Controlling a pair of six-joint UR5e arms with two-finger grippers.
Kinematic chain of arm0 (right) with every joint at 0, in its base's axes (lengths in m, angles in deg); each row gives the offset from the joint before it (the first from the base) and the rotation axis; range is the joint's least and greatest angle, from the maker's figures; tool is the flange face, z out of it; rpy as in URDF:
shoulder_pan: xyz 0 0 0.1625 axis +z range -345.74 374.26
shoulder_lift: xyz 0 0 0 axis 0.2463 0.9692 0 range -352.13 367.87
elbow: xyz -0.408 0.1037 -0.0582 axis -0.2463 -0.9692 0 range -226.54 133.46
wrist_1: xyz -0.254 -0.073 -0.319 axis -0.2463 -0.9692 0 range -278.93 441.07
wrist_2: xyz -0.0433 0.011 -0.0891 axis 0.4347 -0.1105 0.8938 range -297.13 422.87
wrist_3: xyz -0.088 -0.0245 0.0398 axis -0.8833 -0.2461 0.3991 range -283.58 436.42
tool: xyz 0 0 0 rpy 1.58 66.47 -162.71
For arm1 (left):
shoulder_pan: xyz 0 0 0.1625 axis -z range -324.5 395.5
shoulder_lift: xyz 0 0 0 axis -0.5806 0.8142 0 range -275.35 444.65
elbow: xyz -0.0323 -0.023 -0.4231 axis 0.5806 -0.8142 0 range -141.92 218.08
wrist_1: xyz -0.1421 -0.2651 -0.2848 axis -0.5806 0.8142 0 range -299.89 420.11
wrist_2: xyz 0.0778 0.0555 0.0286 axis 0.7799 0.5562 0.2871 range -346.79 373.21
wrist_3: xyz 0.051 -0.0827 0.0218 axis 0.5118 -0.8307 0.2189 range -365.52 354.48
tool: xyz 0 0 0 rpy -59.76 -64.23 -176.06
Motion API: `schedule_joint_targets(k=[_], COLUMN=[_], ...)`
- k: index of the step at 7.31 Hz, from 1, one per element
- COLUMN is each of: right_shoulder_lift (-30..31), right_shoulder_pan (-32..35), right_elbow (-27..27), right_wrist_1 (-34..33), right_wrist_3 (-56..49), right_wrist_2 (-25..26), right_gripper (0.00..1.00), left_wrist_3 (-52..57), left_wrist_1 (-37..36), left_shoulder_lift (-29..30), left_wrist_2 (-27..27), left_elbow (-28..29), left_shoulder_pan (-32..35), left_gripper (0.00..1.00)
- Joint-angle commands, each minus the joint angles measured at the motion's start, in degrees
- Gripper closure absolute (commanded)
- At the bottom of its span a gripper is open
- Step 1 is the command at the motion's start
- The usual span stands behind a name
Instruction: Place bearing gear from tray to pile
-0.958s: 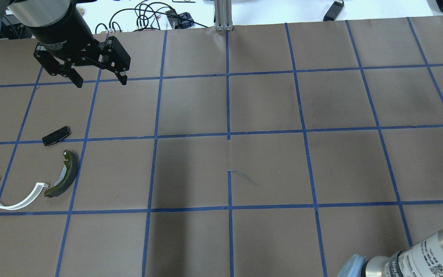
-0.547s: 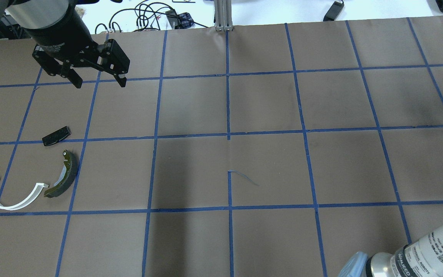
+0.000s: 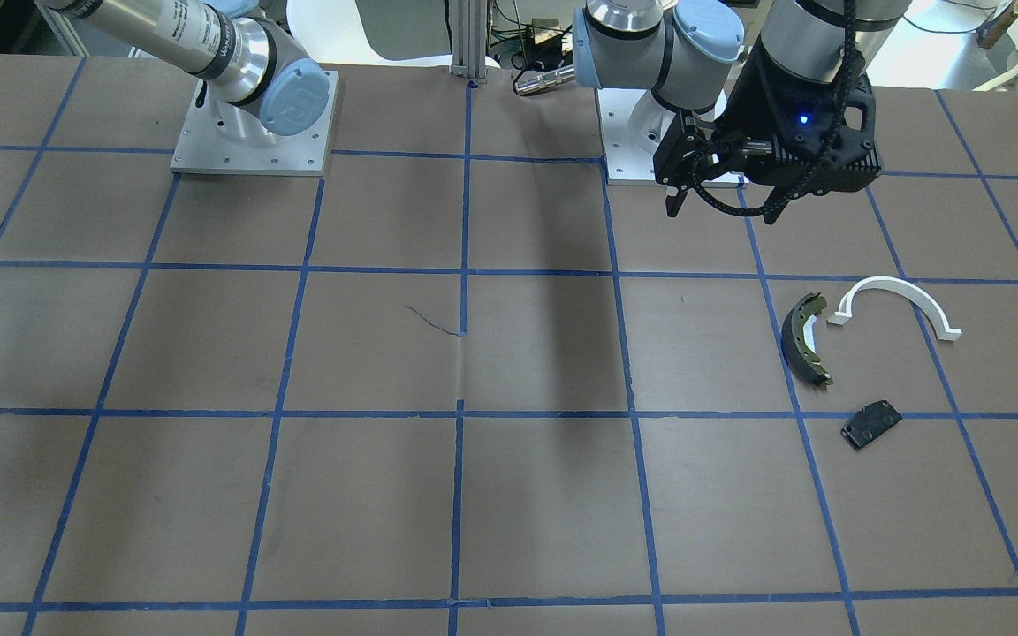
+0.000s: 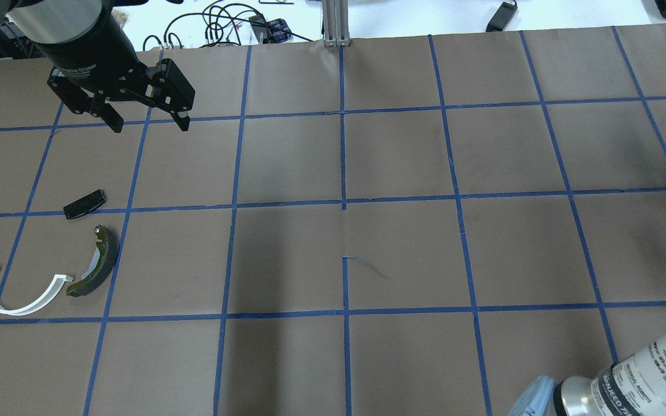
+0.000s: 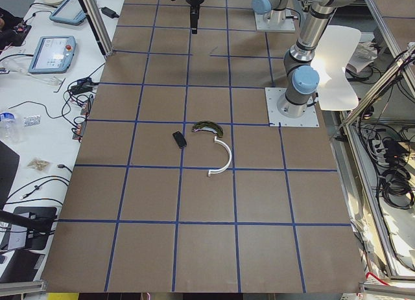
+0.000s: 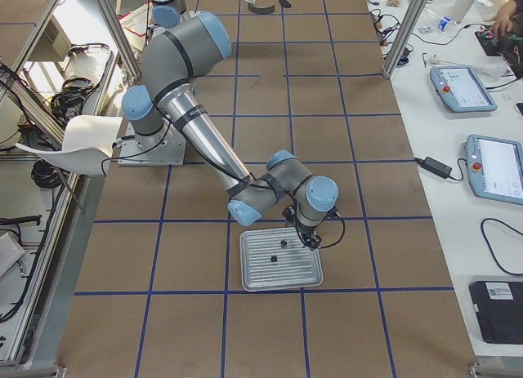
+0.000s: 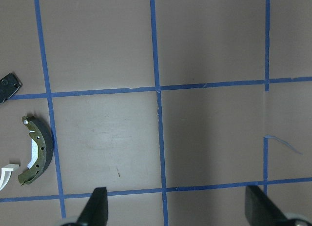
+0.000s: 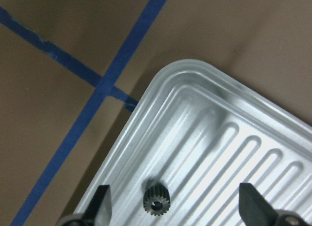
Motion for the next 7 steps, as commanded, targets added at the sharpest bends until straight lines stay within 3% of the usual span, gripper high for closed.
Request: schedule_joint_targets(k=[1,5,7], right_shoulder_lift=[-0.6,-1.5,-1.8], right_shoulder_pan=[-0.2,-0.2,-0.2], right_elbow=[0.0,0.2,0.4], right_wrist_1=[-0.1,-0.1,0.0], right_wrist_3=[-0.3,-0.4,-0.3], right_wrist_2=[1.6,3.2,3.2], right_gripper=[0.15,0.48,0.48], left_wrist_3=[-0.1,0.2,0.3], left_wrist_1=[0.0,0.0,0.0], left_shoulder_lift=[0.0,-0.1,-0.1], left_wrist_2=[0.0,0.0,0.0], left_elbow=[0.1,0.1,0.1], left_shoulder_pan=[-0.1,-0.1,-0.2], left_gripper=[0.0,0.0,0.0])
